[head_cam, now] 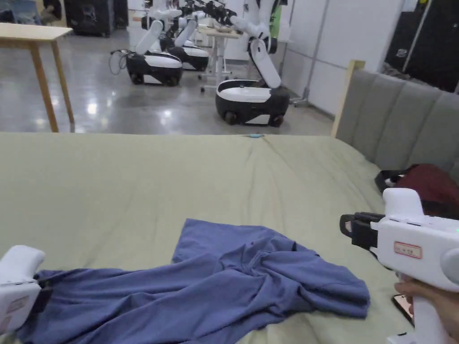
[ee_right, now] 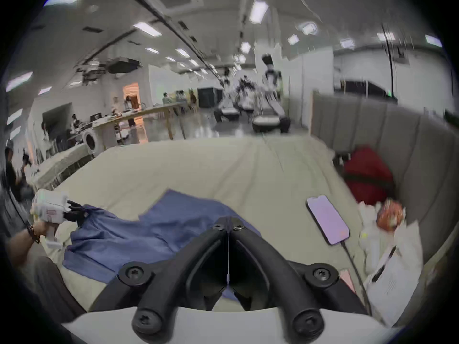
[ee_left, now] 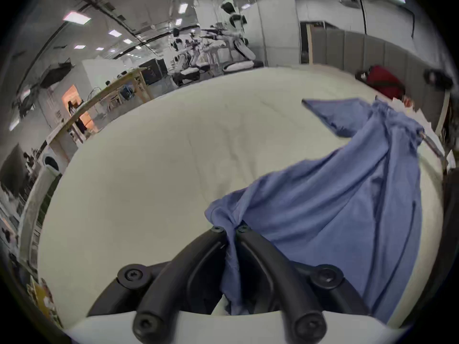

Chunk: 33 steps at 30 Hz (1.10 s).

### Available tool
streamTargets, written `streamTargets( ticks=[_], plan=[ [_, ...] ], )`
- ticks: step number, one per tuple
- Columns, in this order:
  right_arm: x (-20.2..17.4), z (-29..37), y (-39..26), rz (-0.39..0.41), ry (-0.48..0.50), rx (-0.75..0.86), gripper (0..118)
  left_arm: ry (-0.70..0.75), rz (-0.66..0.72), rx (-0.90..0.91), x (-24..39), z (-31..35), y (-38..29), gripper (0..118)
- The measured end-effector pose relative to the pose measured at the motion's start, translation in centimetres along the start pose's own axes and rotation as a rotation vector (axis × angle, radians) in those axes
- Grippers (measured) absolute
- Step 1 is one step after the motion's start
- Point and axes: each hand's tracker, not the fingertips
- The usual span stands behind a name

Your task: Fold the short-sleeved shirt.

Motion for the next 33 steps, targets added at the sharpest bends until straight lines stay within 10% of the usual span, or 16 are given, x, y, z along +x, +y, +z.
streamTargets(
  ticks=[2, 4, 12, 15, 17, 18, 24, 33],
  plan=[
    [3.5, -1.5, -1.7, -0.062, 0.036, -0.083, 37, -0.001, 0.003, 0.005, 0.8, 1.4, 0.2, 0],
    [5.6, -3.0, -3.7, -0.074, 0.001, -0.162, 118, -0.005, 0.012, 0.016, 1.1, 2.0, 0.3, 0],
    [6.7, -9.1, -8.0, -0.001, -0.123, -0.38, 112, -0.026, 0.064, 0.026, 1.4, 3.1, 1.6, 0],
    [5.7, -10.4, -8.5, 0.029, -0.067, -0.432, 86, -0.022, 0.047, 0.018, 1.4, 3.2, 1.8, 0],
    [5.0, -9.7, -8.2, 0.115, -0.086, -0.397, 17, -0.018, 0.042, 0.018, 1.6, 3.4, 1.9, 0],
    [4.8, -9.3, -7.7, 0.12, -0.034, -0.391, 5, -0.018, 0.043, 0.022, 1.6, 3.5, 1.8, 0],
    [1.5, -7.8, -6.3, 0.204, -0.036, -0.308, 5, -0.035, 0.089, 0.106, 1.5, 4.5, 2.0, 0],
    [-6.7, 0.8, 5.4, 0.167, 0.203, 0.45, 5, -0.116, 0.239, 0.544, 0.5, 15.4, 11.1, 0]
  ],
)
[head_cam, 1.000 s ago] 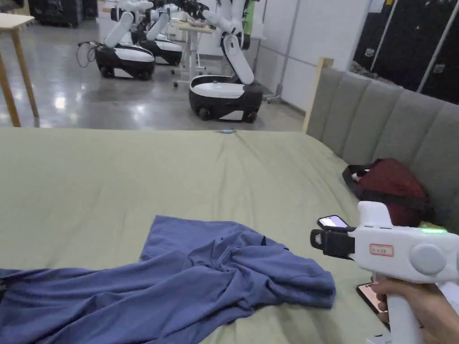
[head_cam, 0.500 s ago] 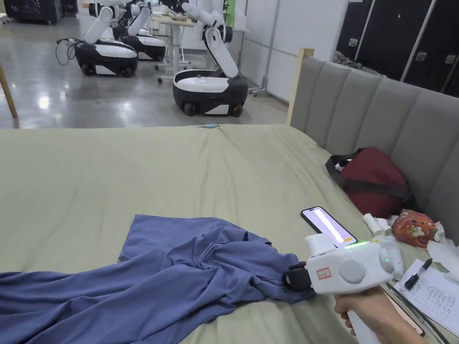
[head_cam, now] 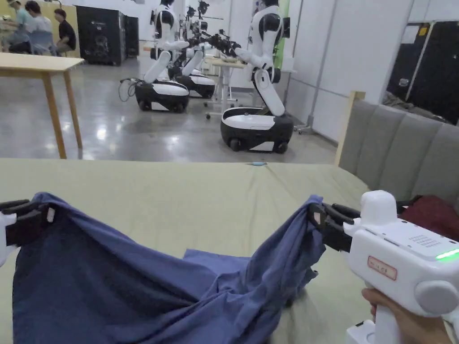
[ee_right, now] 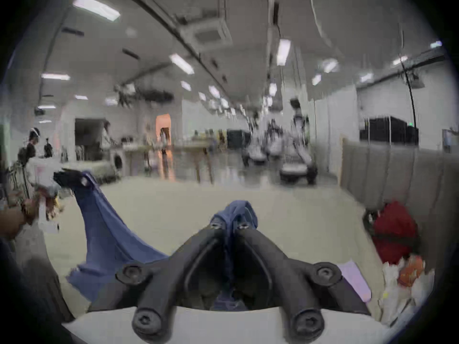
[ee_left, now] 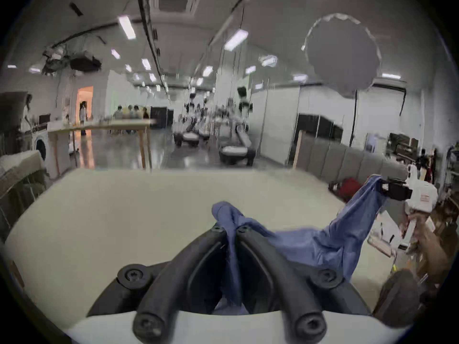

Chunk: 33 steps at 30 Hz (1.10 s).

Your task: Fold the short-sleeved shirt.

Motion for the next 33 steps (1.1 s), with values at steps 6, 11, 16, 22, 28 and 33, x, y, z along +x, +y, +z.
streamTargets(
  ticks=[6, 11, 16, 22, 28, 33],
  plan=[
    [-3.2, -3.8, 11.5, 0.003, 0.026, 0.14, 5, 0.068, -0.012, 0.171, 0.7, 0.7, 9.9, 0],
    [-3.6, -8.7, 19.9, 0.034, -0.029, 0.181, 5, 0.148, -0.031, 0.187, -0.8, -1.2, 18.0, 0],
    [-2.9, -13.1, 27.8, 0.003, -0.091, 0.236, 5, 0.264, -0.067, 0.22, -2.7, -3.6, 25.4, 0],
    [-1.1, -17.0, 34.2, 0.003, -0.111, 0.261, 5, 0.305, -0.049, 0.225, -4.4, -7.2, 29.7, 0],
    [0.3, -17.7, 34.9, 0.014, -0.125, 0.271, 5, 0.245, -0.022, 0.271, -4.4, -9.5, 30.1, 0],
    [2.0, -18.2, 33.9, 0.018, -0.153, 0.248, 5, 0.231, -0.033, 0.266, -3.5, -10.7, 29.4, 0]
  ],
)
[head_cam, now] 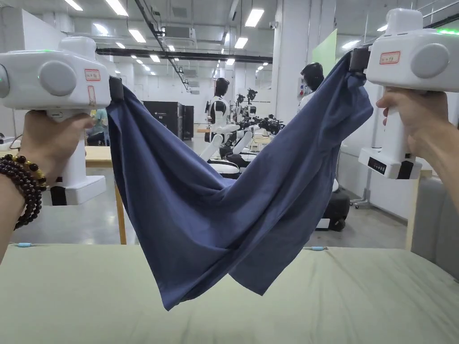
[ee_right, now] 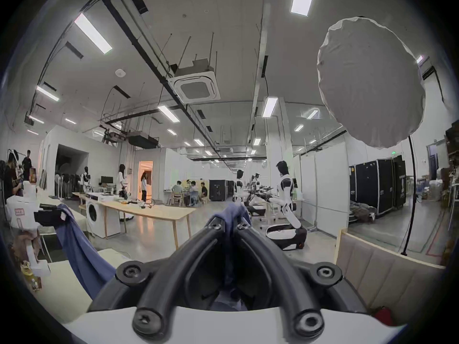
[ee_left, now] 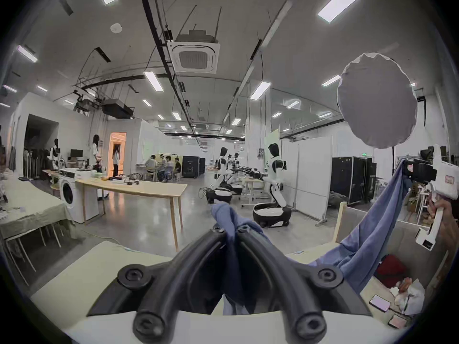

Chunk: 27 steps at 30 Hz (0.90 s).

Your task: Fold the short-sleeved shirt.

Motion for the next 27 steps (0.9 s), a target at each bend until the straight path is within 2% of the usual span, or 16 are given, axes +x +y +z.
streamTargets(
  ticks=[6, 10, 15, 20, 23, 27],
  plan=[
    [1.0, 0.4, -5.4, -0.063, 0.013, -0.039, 5, -0.021, 0.055, -0.024, 0.0, -0.4, -5.0, 0],
    [0.8, 0.5, -13.5, -0.042, 0.028, -0.159, 5, -0.017, 0.09, -0.116, -0.1, -1.1, -13.0, 0],
    [1.1, 1.0, -22.7, -0.125, 0.027, -0.285, 5, -0.021, 0.159, -0.246, -0.1, -1.1, -22.7, 0],
    [2.0, 3.5, -23.9, -0.125, 0.048, -0.295, 5, -0.027, 0.135, -0.278, -0.7, 1.1, -24.6, 0],
    [2.4, 7.6, -23.2, -0.091, 0.086, -0.296, 5, -0.036, 0.14, -0.333, -1.2, 4.1, -24.7, 0],
    [2.4, 15.7, -23.5, 0.083, 0.111, -0.353, 5, -0.087, 0.099, -0.378, -2.3, 11.0, -25.9, 0]
  ],
)
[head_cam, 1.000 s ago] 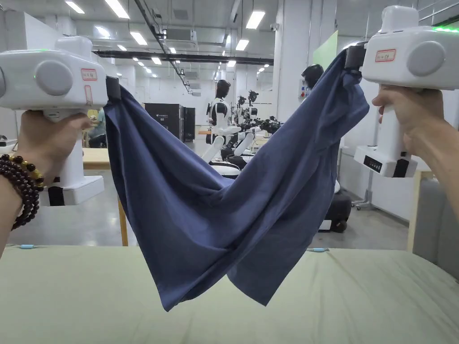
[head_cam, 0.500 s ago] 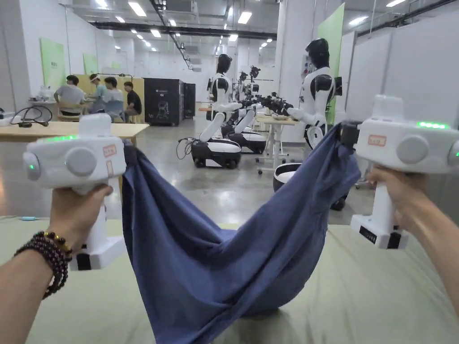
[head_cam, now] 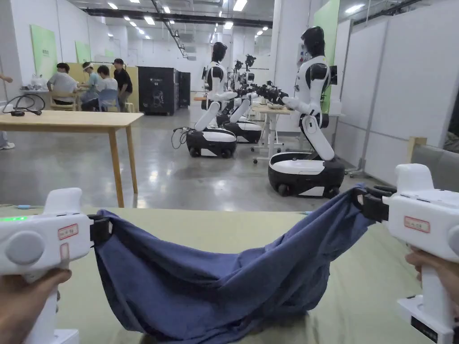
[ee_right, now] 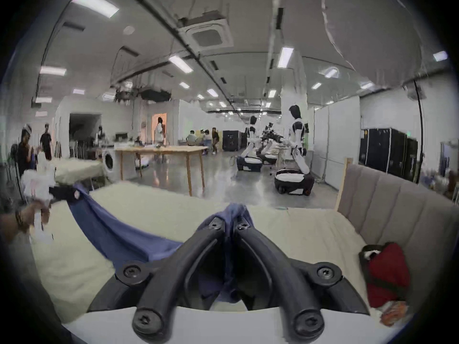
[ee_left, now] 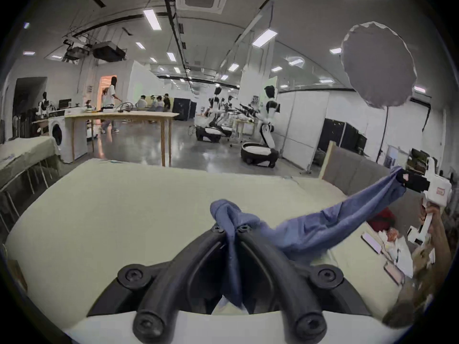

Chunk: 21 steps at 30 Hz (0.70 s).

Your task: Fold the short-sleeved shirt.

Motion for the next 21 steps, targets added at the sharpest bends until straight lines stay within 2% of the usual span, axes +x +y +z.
streamTargets(
  ticks=[5, 7, 12, 18, 21],
  plan=[
    [-0.9, 9.2, -6.4, 0.014, 0.034, -0.081, 5, -0.04, -0.055, -0.079, -1.9, 7.4, -6.4, 0],
    [-1.3, 12.7, -9.6, 0.011, 0.112, -0.126, 5, -0.067, -0.055, -0.135, -2.7, 9.8, -9.5, 0],
    [-3.1, 20.1, -16.6, -0.013, 0.127, -0.247, 5, -0.084, -0.063, -0.257, -4.5, 14.4, -16.6, 0],
    [-3.6, 20.4, -23.9, 0.076, 0.062, -0.531, 5, -0.064, -0.012, -0.364, -6.1, 15.1, -22.4, 0],
    [-3.1, 18.7, -26.8, 0.063, 0.037, -0.618, 5, -0.041, -0.074, -0.422, -6.9, 13.7, -24.7, 0]
  ],
)
